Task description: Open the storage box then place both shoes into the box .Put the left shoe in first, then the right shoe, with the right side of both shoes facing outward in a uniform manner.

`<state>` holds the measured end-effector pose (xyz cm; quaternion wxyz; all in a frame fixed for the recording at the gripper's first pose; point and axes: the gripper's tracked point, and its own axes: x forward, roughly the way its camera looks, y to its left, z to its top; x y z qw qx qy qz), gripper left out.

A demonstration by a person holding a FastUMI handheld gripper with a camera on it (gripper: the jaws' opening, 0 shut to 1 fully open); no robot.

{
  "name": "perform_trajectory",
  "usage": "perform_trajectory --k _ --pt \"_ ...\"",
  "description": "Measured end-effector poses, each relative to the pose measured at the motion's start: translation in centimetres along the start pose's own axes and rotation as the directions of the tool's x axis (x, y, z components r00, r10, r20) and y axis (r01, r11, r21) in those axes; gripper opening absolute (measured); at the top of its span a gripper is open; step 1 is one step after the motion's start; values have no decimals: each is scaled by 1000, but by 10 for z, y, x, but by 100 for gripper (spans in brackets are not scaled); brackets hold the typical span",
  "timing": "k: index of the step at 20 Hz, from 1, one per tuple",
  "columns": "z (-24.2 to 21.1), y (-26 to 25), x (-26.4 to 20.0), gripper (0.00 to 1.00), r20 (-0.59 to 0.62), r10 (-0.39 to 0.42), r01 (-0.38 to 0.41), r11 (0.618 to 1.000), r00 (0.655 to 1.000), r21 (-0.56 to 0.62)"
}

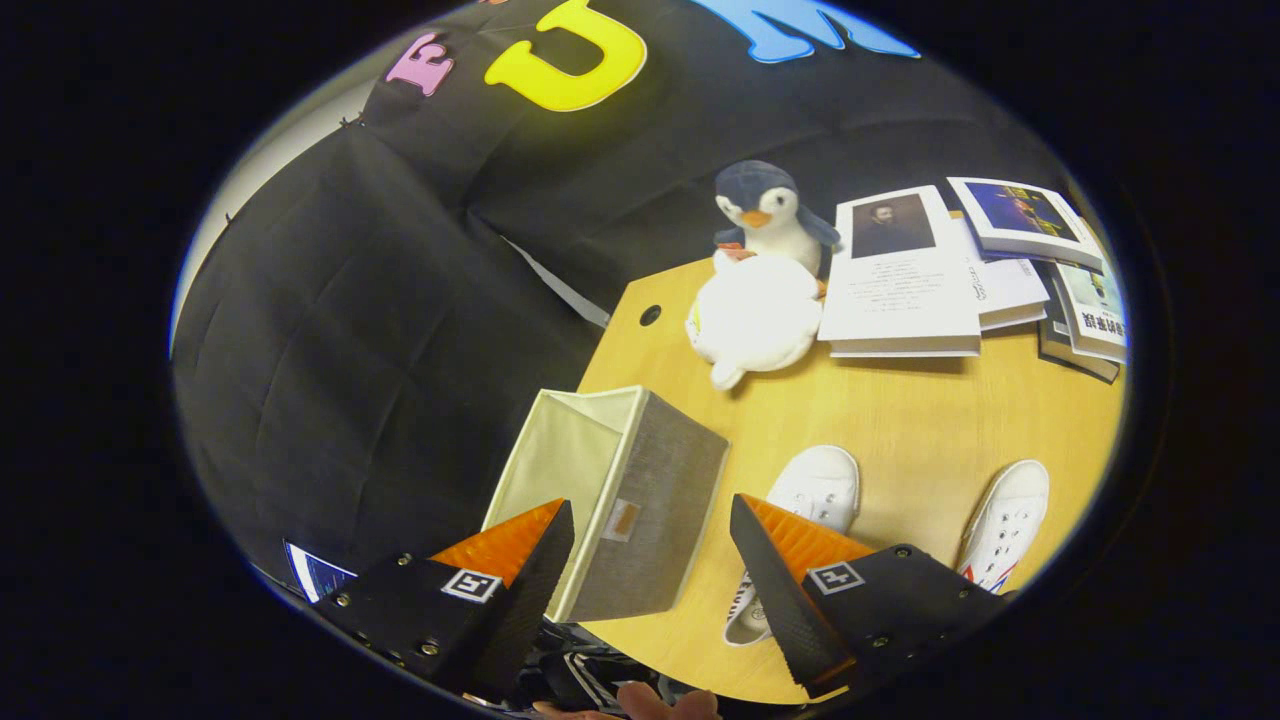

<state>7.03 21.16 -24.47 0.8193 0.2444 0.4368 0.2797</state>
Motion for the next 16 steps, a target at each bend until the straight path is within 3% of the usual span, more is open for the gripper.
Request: perform_trajectory --k 5,16 --pt "-23 -34 5 96 -33 -113 112 993 993 -24" --pt "-93 -106 28 95 -219 -300 298 954 928 -44"
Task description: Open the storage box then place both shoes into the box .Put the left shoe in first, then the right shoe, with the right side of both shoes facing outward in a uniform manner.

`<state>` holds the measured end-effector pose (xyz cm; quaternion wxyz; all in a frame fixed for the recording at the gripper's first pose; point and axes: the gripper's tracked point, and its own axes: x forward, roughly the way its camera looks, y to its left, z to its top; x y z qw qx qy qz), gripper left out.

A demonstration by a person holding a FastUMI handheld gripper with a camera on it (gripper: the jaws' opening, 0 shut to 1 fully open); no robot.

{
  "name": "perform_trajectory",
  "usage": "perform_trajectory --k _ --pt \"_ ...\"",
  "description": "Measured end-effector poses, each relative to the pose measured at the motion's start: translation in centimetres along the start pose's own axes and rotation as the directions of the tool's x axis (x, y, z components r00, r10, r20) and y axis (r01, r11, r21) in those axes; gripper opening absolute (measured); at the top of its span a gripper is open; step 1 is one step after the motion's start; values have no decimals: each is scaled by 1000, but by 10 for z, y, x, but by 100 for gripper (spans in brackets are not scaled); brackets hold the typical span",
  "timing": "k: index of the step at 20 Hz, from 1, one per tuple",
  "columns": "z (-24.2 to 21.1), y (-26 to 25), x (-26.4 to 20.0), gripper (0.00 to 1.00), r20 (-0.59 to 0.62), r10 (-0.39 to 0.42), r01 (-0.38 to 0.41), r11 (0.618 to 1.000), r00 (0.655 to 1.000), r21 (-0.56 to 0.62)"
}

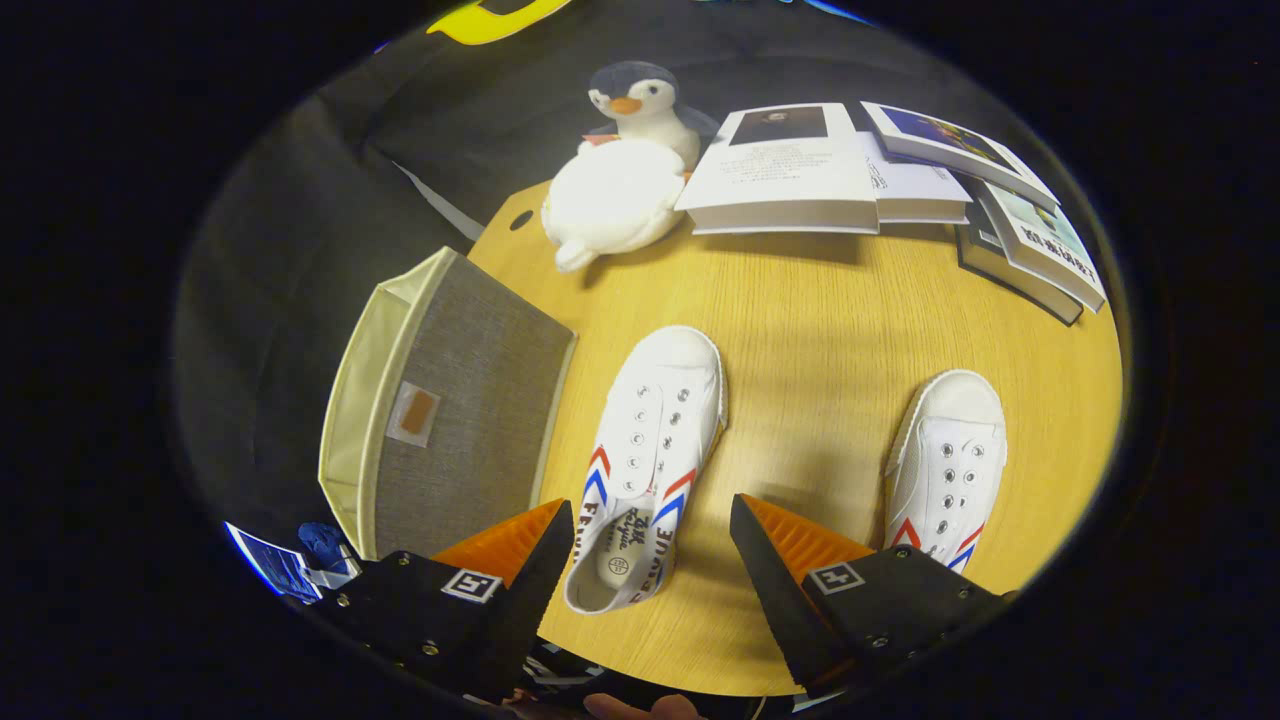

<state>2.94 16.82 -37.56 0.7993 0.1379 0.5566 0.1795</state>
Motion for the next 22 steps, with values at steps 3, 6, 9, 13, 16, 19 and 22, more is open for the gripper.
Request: perform_trajectory --k 3,6,9,13,16,19,22 --pt "-8 -10 20 95 -49 -40 39 999 998 -21" --pt "-11 -16 37 94 -88 -65 63 998 994 -28" --pt "-15 -12 53 88 -125 -45 43 999 991 -19" --pt "-10 -4 45 34 -130 -11 13 1000 991 19" --pt "-14 -9 50 9 -122 -11 23 995 992 98" --pt "-12 -5 46 3 -166 -1 22 992 986 127" --pt "-8 -6 38 3 -183 14 14 989 983 150"
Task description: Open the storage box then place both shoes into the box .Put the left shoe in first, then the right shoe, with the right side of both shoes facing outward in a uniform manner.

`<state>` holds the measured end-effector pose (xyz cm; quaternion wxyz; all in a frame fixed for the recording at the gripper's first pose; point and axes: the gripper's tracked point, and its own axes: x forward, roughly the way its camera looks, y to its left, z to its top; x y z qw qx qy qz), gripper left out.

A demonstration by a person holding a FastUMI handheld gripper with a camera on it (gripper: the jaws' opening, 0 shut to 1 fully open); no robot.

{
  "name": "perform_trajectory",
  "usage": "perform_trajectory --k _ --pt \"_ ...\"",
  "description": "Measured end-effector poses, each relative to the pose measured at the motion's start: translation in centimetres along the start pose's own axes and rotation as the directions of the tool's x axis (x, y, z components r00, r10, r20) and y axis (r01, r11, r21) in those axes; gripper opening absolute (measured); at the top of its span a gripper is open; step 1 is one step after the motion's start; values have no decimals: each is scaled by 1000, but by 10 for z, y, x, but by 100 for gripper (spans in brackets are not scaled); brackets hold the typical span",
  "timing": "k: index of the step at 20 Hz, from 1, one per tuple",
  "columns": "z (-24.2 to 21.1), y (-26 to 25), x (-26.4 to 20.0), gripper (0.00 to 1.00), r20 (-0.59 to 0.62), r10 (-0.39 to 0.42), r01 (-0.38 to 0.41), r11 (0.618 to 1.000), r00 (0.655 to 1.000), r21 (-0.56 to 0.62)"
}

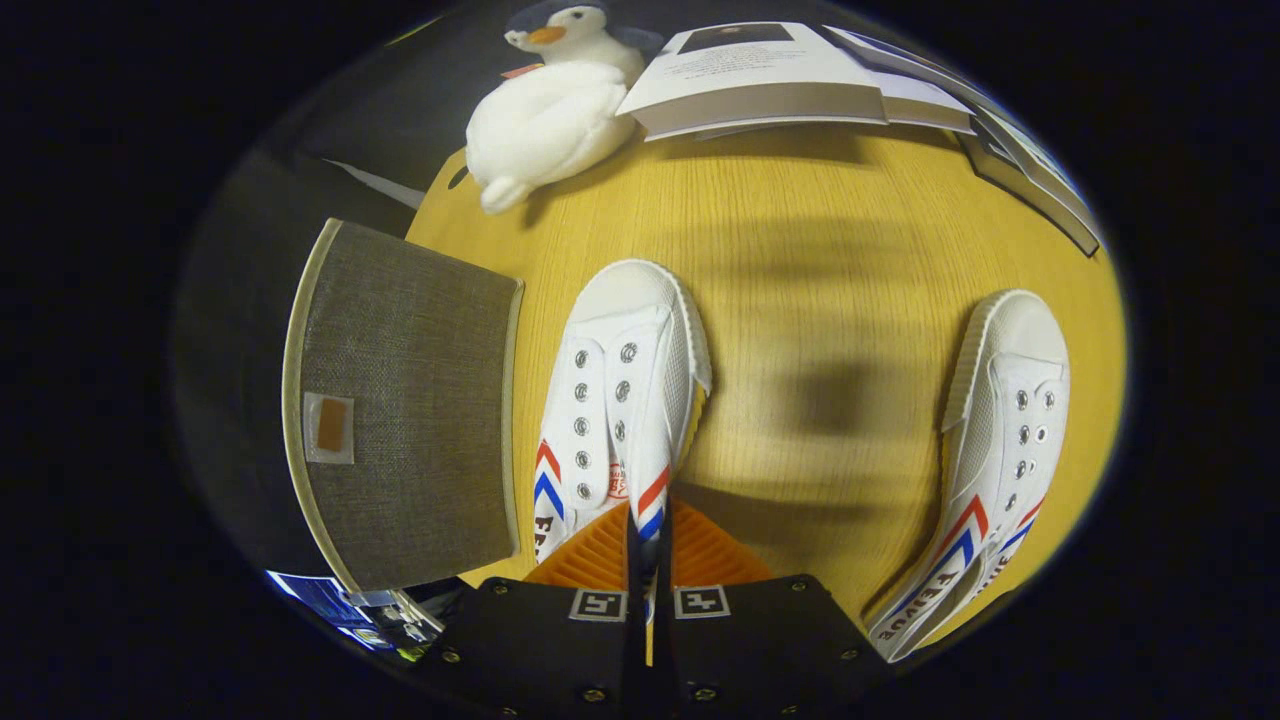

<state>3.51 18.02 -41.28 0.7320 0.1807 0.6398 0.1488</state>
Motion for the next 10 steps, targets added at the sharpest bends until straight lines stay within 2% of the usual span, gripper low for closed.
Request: perform_trajectory --k 10 --pt "0 -4 6 3 27 7 -5 998 1000 -68"
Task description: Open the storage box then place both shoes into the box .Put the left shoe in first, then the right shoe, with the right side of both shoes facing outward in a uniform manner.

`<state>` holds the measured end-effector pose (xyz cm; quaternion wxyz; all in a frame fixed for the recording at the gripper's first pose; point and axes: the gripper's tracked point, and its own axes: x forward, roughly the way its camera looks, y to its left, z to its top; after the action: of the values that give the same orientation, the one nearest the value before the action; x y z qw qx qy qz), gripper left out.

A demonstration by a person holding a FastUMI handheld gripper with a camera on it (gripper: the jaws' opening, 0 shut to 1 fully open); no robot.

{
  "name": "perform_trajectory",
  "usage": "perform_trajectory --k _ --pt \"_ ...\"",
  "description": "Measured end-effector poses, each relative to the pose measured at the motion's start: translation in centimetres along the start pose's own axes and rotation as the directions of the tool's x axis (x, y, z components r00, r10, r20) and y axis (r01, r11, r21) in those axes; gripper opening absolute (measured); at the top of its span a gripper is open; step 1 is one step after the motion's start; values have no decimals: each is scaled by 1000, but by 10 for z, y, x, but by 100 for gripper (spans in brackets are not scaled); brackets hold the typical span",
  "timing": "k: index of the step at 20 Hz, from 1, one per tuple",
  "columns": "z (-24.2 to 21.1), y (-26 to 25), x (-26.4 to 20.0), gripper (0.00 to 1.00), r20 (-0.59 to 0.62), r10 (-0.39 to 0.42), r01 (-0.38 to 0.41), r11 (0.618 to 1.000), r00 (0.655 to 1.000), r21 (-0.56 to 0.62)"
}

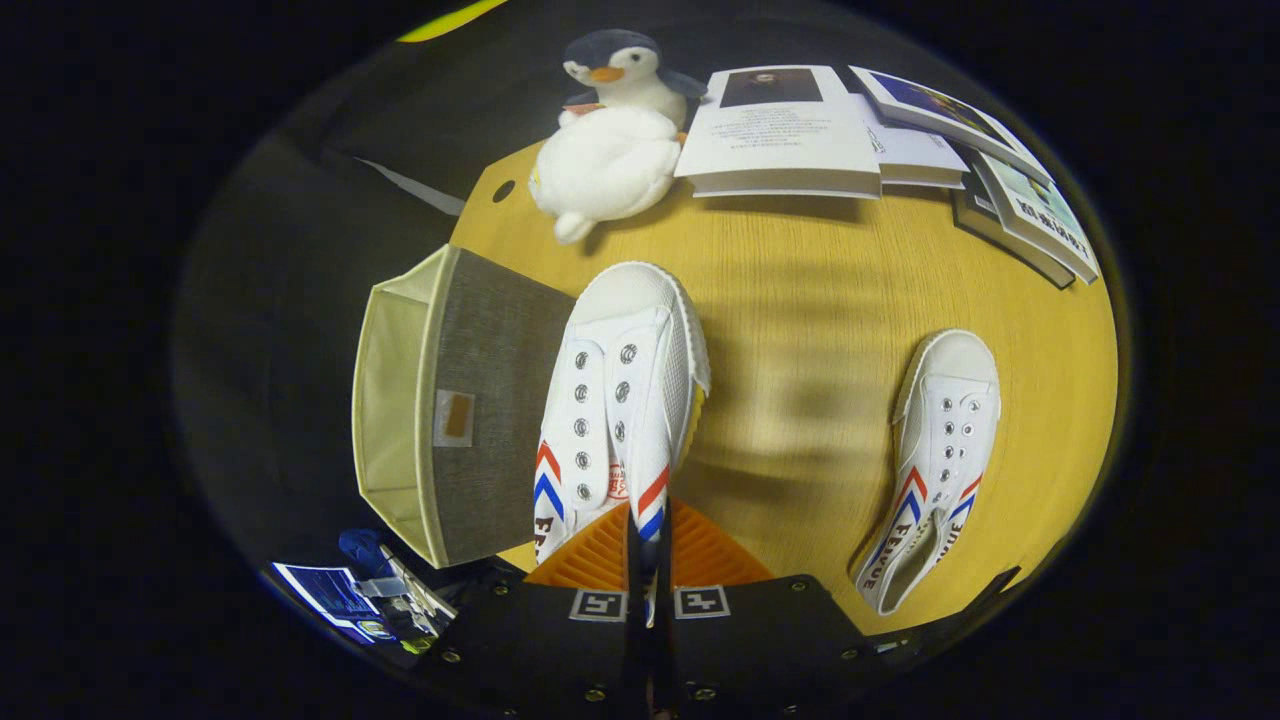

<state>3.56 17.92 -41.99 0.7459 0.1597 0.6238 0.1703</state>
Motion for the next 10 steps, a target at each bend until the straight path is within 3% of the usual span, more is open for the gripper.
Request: perform_trajectory --k 10 --pt "14 -3 -2 3 44 50 -42 986 998 -162"
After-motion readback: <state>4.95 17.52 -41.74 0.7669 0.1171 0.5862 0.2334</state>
